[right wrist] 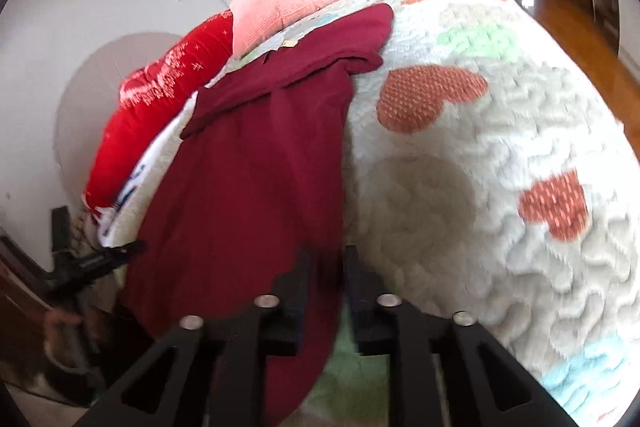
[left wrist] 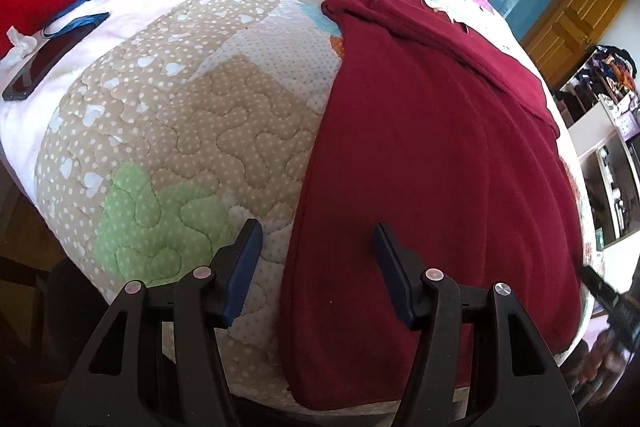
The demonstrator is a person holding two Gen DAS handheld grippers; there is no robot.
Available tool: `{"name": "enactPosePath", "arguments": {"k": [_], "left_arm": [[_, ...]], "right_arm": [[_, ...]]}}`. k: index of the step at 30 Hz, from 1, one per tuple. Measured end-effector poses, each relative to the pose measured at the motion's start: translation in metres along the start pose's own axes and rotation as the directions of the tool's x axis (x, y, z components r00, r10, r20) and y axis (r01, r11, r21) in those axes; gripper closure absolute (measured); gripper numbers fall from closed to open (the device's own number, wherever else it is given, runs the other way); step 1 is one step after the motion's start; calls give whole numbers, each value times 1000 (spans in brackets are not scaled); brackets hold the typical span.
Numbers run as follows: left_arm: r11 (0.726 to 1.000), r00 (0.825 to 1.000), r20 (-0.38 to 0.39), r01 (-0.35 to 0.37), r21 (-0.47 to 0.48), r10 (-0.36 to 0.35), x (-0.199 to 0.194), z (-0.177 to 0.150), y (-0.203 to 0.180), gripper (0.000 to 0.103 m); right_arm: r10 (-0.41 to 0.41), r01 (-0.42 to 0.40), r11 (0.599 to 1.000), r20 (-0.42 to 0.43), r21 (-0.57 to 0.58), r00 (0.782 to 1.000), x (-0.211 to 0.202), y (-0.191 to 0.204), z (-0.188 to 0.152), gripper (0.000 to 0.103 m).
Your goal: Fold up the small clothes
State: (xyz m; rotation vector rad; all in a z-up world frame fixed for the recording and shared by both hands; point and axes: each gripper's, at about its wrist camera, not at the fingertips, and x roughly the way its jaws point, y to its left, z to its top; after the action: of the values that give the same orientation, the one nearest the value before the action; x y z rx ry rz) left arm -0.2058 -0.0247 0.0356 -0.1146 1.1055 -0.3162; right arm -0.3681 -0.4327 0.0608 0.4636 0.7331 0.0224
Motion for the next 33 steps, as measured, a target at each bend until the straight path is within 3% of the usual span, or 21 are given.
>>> {"name": "enactPosePath", "arguments": {"k": [1, 8, 21, 29, 33], "left_arm": [[1000, 1000, 4, -3, -5, 3, 0, -1, 0, 45], [999, 999, 1, -38, 22, 38, -2, -7, -7, 42], [999, 999, -21, -35, 28, 36, -6, -17, -8, 40], [999, 999, -47, 20, 25, -19, -6, -30, -6, 22], [997, 998, -61, -2, 77, 7, -3, -32, -14, 20]], "right_arm": [[4, -4, 1000, -4, 7, 1000, -5, -4, -5, 66], [71, -70, 997, -27, 15, 997, -24, -12, -29, 63], [124, -126, 992, -66, -23, 990, -12, 2, -37, 58], [178, -184, 981, -87, -66, 980, -3, 12, -43, 55], [227, -230, 972, -73, -37, 971, 2, 10, -43, 51]]}}
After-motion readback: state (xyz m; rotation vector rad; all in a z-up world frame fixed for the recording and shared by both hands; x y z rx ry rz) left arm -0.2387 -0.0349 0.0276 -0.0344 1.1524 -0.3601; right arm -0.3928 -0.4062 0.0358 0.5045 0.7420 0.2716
